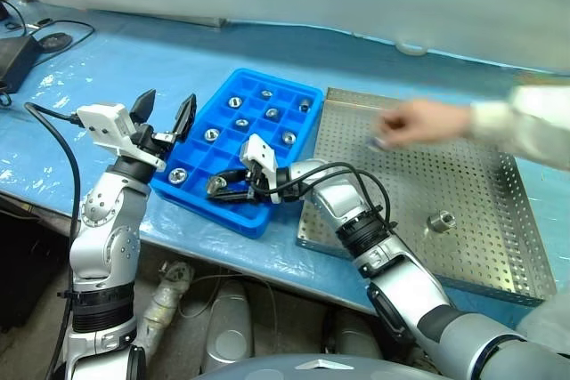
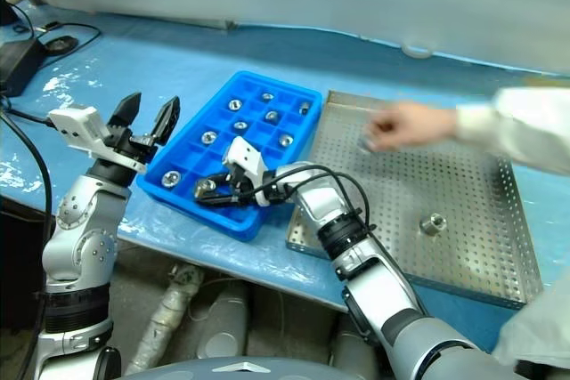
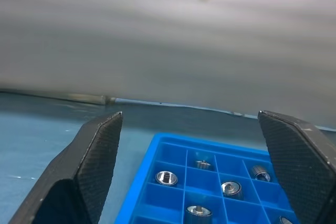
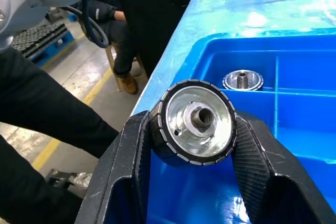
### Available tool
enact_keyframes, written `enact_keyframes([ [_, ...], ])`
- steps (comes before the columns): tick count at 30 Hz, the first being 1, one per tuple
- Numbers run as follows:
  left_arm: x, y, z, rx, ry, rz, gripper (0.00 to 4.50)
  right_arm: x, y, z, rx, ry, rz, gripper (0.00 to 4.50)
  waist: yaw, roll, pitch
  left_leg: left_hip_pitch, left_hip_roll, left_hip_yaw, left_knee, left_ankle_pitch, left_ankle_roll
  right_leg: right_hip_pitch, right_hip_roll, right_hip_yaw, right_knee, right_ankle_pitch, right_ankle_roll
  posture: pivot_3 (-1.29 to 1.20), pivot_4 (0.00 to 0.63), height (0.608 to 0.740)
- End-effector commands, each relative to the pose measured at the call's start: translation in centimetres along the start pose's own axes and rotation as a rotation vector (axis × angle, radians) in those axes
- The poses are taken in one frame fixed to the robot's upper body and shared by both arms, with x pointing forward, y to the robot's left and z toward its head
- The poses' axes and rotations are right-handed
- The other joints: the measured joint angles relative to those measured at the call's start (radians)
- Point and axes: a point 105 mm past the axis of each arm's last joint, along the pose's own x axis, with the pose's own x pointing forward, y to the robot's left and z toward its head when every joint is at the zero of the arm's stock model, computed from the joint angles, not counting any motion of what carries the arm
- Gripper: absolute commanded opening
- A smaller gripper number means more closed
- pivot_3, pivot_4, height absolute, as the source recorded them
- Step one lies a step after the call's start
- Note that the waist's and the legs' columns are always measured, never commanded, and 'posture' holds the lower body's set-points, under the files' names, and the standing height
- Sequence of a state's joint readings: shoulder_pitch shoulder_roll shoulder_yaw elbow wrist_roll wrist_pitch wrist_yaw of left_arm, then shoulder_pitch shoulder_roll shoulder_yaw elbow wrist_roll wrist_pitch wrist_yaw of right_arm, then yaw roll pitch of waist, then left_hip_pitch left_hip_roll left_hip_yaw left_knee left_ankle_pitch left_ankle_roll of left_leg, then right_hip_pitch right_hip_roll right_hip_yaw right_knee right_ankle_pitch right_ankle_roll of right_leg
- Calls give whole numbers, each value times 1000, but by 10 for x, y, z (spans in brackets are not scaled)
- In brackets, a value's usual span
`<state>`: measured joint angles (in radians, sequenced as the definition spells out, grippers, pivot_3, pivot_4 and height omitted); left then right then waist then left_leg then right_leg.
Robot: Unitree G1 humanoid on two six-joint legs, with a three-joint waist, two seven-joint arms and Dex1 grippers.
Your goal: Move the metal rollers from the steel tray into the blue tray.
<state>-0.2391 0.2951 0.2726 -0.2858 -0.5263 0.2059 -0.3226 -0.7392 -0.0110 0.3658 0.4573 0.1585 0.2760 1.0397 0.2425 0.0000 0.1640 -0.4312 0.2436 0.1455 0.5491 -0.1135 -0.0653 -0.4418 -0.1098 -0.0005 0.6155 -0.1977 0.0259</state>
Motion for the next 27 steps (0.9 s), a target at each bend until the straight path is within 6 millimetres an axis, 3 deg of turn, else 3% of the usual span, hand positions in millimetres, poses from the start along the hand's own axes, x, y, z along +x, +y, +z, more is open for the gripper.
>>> enact_keyframes([
  [1, 6, -4, 17, 40, -55, -28, 4347, -1, -3, -2, -40, 24, -10, 1785, 0, 0, 0, 0, 0, 0, 0, 0, 0, 0, 0, 0, 0, 0, 0, 439, 150, 740],
  [2, 6, -4, 17, 41, -53, -29, 4347, -1, -2, -3, -47, 27, -5, 1785, 0, 0, 0, 0, 0, 0, 0, 0, 0, 0, 0, 0, 0, 0, 0, 434, 150, 740],
  [6, 6, -5, 14, 42, -44, -37, 4347, -2, -1, -7, -65, 51, -5, 3130, 0, 0, 0, 1, 0, 0, 0, 0, 0, 0, 0, 0, 1, 0, 0, 431, 150, 740],
  [9, 9, -11, 11, 34, -33, -64, 4347, -6, -12, -2, -47, 22, -70, 4136, -1, 0, 0, 1, 0, 0, 0, 0, 0, 0, 0, 0, 1, 0, 0, 410, 150, 740],
  [12, 14, -19, 7, 22, -23, -105, 4347, -16, -19, 6, -24, -23, -104, 4136, 0, 0, 0, 0, 0, 0, 1, 0, 0, 1, 0, 0, 1, 0, 0, 383, 150, 740],
  [14, 19, -29, 0, 2, -9, -161, 4347, -33, -32, 15, 7, -81, -173, 4136, 0, 0, 0, 1, 0, 0, 2, 0, 0, 1, 0, 1, 2, 0, 0, 338, 150, 740],
  [20, 33, -55, -13, -41, 25, -316, 4347, -103, -65, 27, 70, -175, -394, 4136, -12, 0, 0, 0, 0, 0, 5, 1, -1, 1, -1, 1, 5, 0, 0, 227, 150, 740],
  [27, 39, -85, -34, -92, 77, -483, 4347, -173, -69, 16, 78, -149, -580, 4136, -62, 0, 0, 1, 0, 1, 7, 3, -4, 1, 0, 2, 4, 1, -1, 103, 150, 740],
])
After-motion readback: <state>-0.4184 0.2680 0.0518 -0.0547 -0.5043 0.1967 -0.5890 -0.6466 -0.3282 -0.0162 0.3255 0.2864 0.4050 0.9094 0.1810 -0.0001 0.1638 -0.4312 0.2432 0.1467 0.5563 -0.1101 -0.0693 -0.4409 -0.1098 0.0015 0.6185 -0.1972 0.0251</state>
